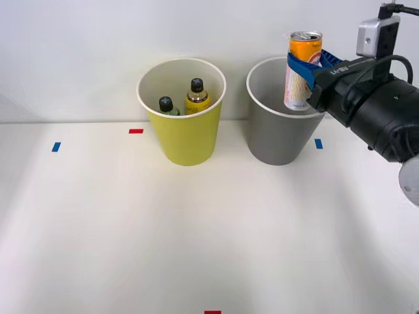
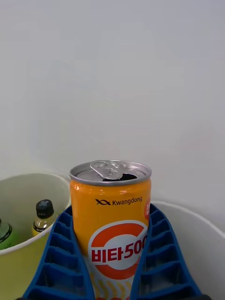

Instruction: Put cans in the gray bin, plastic bottles in the light green bin

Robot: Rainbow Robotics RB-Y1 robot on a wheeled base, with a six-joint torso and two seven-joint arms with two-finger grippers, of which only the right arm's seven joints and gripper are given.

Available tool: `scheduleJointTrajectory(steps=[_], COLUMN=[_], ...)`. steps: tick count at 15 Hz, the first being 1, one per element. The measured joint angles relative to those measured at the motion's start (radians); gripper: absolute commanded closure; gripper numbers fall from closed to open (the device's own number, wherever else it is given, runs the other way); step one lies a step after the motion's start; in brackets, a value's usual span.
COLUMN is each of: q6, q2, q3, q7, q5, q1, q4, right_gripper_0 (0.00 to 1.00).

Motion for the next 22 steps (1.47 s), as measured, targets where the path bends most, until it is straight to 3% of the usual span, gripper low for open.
scheduleJointTrajectory(steps=[6,12,13,14,15,16,22], q6=[-0.004,-0.005,-0.005,-0.005,-0.008,-0.01,-0.012], q2=[0.019,0.014,0.014,0.013,0.012,0.011,0.02], q3=[0.009,0.034,0.035,0.036,0.036,0.036,0.037], q7=[0.029,0.054,0.055,0.054,0.049,0.045,0.059], q5=[0.002,0.001,-0.001,-0.01,-0.025,-0.041,-0.076], q1=[-0.242,-0.347,-0.348,-0.348,-0.348,-0.348,-0.343], q4=[0.33,0.478,0.48,0.48,0.481,0.481,0.48], right_gripper_0=[0.91,0.91,0.85,0.63,0.22,0.0,0.0])
